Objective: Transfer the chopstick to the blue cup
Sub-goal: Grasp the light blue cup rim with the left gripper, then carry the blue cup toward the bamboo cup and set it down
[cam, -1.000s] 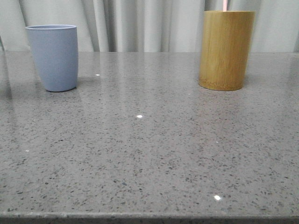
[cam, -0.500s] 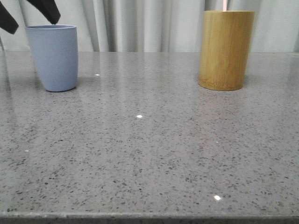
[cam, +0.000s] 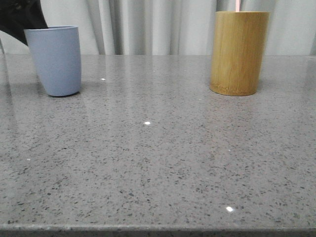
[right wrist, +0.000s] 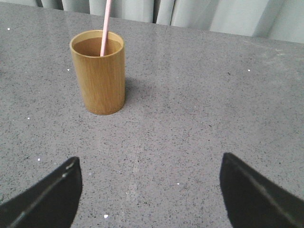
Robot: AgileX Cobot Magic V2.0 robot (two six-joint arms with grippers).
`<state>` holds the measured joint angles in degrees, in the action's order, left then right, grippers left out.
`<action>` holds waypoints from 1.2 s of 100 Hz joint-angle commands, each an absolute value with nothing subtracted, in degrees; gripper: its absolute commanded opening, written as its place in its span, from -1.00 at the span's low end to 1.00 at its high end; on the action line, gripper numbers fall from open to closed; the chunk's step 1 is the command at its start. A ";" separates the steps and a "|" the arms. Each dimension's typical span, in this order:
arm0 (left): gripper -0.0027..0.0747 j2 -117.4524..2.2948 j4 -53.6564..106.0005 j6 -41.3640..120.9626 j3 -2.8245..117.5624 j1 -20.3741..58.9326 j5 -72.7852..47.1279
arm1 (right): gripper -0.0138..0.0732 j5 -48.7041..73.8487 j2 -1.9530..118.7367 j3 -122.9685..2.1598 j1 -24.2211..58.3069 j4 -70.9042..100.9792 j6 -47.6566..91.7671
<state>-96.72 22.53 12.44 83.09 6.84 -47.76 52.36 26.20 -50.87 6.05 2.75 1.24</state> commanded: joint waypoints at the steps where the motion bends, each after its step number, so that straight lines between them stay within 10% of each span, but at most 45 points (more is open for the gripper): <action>1: -0.98 -94.43 23.91 12.76 85.23 7.34 -45.46 | 0.68 48.51 27.27 -52.74 5.62 2.16 1.57; 120: -0.98 -103.91 14.80 12.65 105.09 31.74 -55.32 | 0.68 48.51 27.27 -52.74 5.62 2.16 1.57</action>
<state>-106.85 13.95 12.76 103.13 31.15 -57.91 52.36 26.20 -50.87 6.05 2.75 1.24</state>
